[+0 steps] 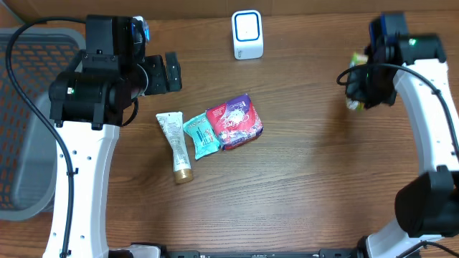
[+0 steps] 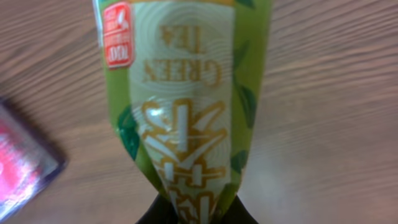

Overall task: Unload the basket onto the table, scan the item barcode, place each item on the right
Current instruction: 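Carry the carton right and place it on the table's right side, then move the right gripper to the red-purple snack pack and grasp it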

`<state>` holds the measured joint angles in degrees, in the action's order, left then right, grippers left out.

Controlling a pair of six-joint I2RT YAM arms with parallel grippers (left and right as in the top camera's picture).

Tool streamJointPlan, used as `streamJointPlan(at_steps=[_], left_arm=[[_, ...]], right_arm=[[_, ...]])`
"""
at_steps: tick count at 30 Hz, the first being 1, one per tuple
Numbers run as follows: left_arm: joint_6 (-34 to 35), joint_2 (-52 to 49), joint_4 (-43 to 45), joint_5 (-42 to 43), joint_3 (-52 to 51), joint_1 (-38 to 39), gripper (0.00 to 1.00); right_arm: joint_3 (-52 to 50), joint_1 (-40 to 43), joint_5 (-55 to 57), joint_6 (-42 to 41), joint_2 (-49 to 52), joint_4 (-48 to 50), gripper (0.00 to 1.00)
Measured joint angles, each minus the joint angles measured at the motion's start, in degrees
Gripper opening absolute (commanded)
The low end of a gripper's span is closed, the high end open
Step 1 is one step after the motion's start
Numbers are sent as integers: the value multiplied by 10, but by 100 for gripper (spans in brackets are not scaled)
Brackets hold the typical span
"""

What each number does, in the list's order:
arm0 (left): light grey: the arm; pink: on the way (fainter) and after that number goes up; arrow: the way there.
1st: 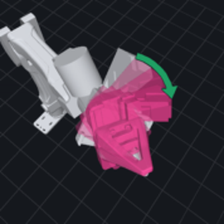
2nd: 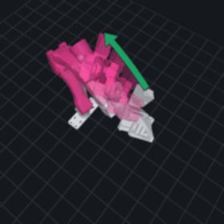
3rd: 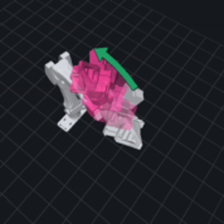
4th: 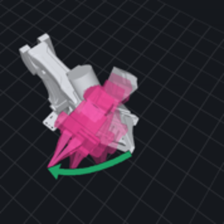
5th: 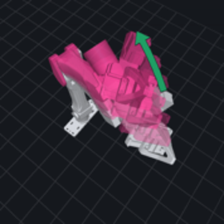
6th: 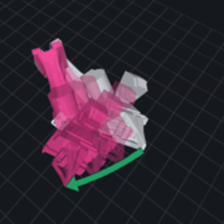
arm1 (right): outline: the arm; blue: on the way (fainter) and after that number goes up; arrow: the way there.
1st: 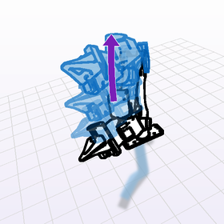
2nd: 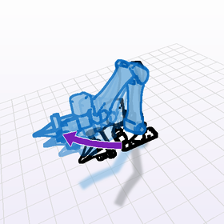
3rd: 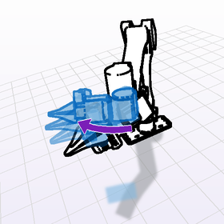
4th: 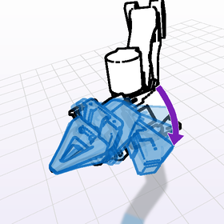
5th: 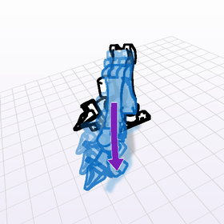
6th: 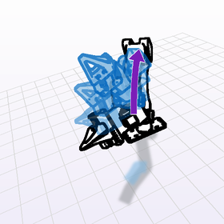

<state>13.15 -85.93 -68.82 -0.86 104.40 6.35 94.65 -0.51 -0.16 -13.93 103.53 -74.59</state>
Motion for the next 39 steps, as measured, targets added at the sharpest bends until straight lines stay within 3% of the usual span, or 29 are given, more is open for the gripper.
streamJointPlan(at_steps=[7,11,18,22,24,27,28,31,34,37,39], left_arm=[[0,0,-1,0,0,0,99],[0,0,0,0,0,0,100],[0,0,0,0,0,0,100],[0,0,0,0,0,0,99],[0,0,0,0,0,0,99],[0,0,0,0,0,0,100],[0,0,0,0,0,0,99],[0,0,0,0,0,0,100],[0,0,0,0,0,0,100],[0,0,0,0,0,0,100],[0,0,0,0,0,0,100]], right_arm=[[-227,64,-11,4,3,206,4],[-276,119,-30,-52,3,252,4],[-279,143,-45,-161,3,287,4],[-280,142,-53,-261,3,324,18],[-280,142,-56,-307,3,342,40],[-279,143,-68,-330,2,364,86],[-279,143,-79,-324,2,364,90],[-275,144,-127,-281,2,345,87],[-257,143,-175,-235,2,318,75],[-234,139,-213,-177,-4,296,75],[-217,126,-233,-137,-15,277,81]])
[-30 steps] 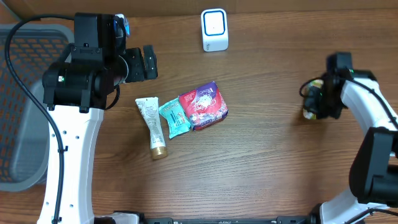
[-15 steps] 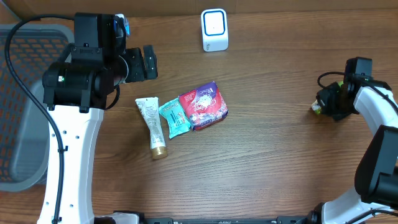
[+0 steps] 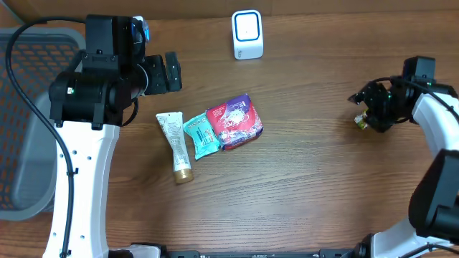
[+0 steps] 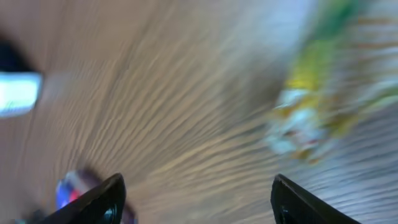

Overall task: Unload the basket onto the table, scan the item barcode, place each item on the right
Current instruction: 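Move the right gripper to the red-purple snack pack and grasp it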

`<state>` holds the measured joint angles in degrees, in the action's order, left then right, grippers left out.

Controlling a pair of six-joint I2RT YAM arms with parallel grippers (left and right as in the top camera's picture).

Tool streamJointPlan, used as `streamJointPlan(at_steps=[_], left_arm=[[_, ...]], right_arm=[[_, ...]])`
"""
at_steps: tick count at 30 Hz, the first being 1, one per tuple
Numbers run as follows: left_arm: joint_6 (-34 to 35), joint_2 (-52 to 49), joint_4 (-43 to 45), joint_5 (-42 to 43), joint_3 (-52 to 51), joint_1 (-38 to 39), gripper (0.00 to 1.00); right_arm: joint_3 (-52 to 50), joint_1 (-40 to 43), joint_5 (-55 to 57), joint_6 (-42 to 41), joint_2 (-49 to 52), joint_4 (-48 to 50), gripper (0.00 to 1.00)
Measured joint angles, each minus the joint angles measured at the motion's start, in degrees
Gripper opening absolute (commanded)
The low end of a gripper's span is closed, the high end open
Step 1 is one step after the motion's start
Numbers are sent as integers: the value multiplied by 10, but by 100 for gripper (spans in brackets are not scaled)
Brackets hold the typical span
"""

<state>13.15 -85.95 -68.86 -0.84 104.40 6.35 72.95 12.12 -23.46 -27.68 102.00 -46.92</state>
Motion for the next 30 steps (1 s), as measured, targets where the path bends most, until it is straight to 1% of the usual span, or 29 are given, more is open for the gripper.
streamJointPlan(at_steps=[4,8,10,12,13,15,17,22,30], left_arm=[[0,0,0,0,0,0,100],[0,0,0,0,0,0,100],[0,0,0,0,0,0,99],[0,0,0,0,0,0,100],[0,0,0,0,0,0,100],[0,0,0,0,0,0,100],[0,0,0,0,0,0,99],[0,0,0,0,0,0,100],[0,0,0,0,0,0,99]], right_arm=[[33,-68,-21,56,-20,-12,83],[59,-172,-28,68,-21,4,91],[92,-228,-18,70,-19,-12,93],[145,-271,3,70,-11,-45,95],[183,-298,25,71,-3,-60,99],[230,-331,64,76,9,-78,100],[256,-361,104,83,17,-89,100],[261,-400,152,93,57,-122,100],[260,-404,134,105,169,-142,100]])
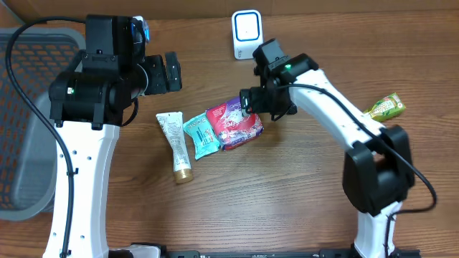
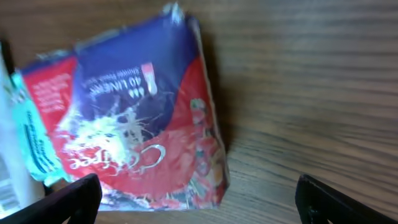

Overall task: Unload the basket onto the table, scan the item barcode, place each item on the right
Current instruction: 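Move the right gripper to the red-purple snack pack and grasp it, then lift the snack pack toward the white scanner with the right gripper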

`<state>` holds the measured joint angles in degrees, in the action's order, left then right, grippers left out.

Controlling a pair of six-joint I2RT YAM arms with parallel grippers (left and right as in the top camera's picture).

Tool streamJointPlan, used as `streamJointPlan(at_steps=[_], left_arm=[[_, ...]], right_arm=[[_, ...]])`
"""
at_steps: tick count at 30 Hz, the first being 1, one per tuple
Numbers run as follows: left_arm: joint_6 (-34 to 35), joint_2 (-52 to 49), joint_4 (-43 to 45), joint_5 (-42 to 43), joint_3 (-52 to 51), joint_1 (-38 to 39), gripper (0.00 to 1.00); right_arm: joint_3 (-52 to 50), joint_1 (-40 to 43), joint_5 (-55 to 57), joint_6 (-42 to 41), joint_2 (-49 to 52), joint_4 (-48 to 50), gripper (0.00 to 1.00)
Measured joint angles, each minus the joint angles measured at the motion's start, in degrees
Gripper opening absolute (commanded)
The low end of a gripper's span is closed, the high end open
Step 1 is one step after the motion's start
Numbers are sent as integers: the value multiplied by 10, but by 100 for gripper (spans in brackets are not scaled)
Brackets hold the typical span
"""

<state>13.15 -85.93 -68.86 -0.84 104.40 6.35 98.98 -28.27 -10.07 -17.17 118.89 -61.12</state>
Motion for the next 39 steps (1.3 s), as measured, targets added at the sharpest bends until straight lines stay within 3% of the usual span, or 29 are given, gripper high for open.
streamJointPlan(at_steps=[4,12,14,18,21,23,28,36,37,39], left_arm=[[0,0,0,0,0,0,100],[0,0,0,0,0,0,100],[0,0,0,0,0,0,100],[0,0,0,0,0,0,100],[0,0,0,0,0,0,99],[0,0,0,0,0,0,99],[0,0,0,0,0,0,100],[0,0,0,0,0,0,100],[0,0,0,0,0,0,99],[0,0,0,0,0,0,100]], right_arm=[[0,-1,-47,41,26,-2,97],[-4,-4,-96,73,31,6,77],[-9,-4,-100,77,35,7,61],[-19,-3,-101,77,52,11,39],[-19,-3,-103,75,55,12,14],[-19,0,-106,74,55,9,4],[-17,15,-116,65,55,-17,4],[0,89,-163,93,56,-140,4],[0,103,-166,102,56,-149,5],[1,130,-164,115,56,-156,19]])
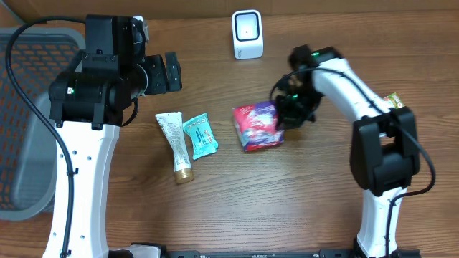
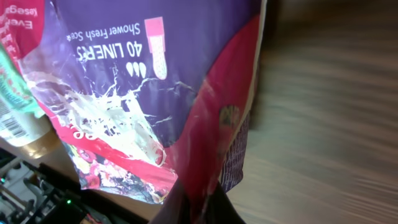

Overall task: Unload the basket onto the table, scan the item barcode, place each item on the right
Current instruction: 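Lift the snack pack toward the white scanner with the right gripper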

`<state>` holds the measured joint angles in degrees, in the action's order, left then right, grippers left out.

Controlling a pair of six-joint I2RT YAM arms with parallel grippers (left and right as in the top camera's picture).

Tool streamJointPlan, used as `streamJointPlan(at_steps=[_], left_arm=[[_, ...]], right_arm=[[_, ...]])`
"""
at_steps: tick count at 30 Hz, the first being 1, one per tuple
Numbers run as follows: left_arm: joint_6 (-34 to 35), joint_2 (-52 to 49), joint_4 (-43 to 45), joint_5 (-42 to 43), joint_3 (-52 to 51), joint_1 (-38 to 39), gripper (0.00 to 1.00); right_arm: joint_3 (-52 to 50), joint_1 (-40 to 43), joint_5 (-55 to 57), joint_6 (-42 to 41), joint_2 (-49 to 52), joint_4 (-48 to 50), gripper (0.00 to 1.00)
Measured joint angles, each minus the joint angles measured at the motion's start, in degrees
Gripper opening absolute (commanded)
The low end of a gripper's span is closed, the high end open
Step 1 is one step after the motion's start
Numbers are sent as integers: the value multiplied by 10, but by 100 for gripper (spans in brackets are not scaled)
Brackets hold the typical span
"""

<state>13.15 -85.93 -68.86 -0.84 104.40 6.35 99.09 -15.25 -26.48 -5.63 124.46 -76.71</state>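
Note:
A purple and red liner pack (image 1: 258,126) hangs tilted right of the table's middle, its print reading upside down in the right wrist view (image 2: 155,93). My right gripper (image 1: 288,113) is shut on the pack's right edge, the fingertips pinching the film (image 2: 199,208). The white barcode scanner (image 1: 247,34) stands at the back centre, behind and to the left of the pack. My left gripper (image 1: 171,72) hovers open at the back left, holding nothing.
A white tube (image 1: 174,145) and a teal packet (image 1: 200,135) lie side by side left of centre. A green tea packet (image 1: 392,101) lies at the far right by the right arm. A grey basket (image 1: 29,122) stands off the left edge.
My right gripper, then open over the liner pack lying against the teal packet, is now shut on it. The pack sits further right, apart from the teal packet.
My right gripper first held the green tea packet at the far right. Then it stood open there, with the packet on the table. Later it was open over the liner pack at the centre, the tea packet left at the right. Now it grips the pack.

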Motion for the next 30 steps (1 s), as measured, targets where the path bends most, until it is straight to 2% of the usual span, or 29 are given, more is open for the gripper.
streamJointPlan(at_steps=[3,4,6,7,9,10,12,13,14,16,21,25,30], left_arm=[[0,0,0,0,0,0,100],[0,0,0,0,0,0,99],[0,0,0,0,0,0,100],[0,0,0,0,0,0,100],[0,0,0,0,0,0,100],[0,0,0,0,0,0,100],[0,0,0,0,0,0,100],[0,0,0,0,0,0,100],[0,0,0,0,0,0,100],[0,0,0,0,0,0,99],[0,0,0,0,0,0,100],[0,0,0,0,0,0,100],[0,0,0,0,0,0,99]], right_arm=[[3,41,18,13,0,-4,34],[8,51,21,17,1,-8,50],[31,67,28,19,2,-23,61],[49,68,30,23,5,-36,63],[87,64,35,27,5,-44,62],[104,60,35,26,5,-45,57],[132,46,35,24,5,-37,46],[139,35,36,14,5,-22,34],[141,24,37,6,5,-6,28],[139,-3,45,-22,5,32,28],[100,-95,143,-174,5,176,27],[45,-151,229,-280,5,274,22],[6,-176,295,-358,5,305,22]])
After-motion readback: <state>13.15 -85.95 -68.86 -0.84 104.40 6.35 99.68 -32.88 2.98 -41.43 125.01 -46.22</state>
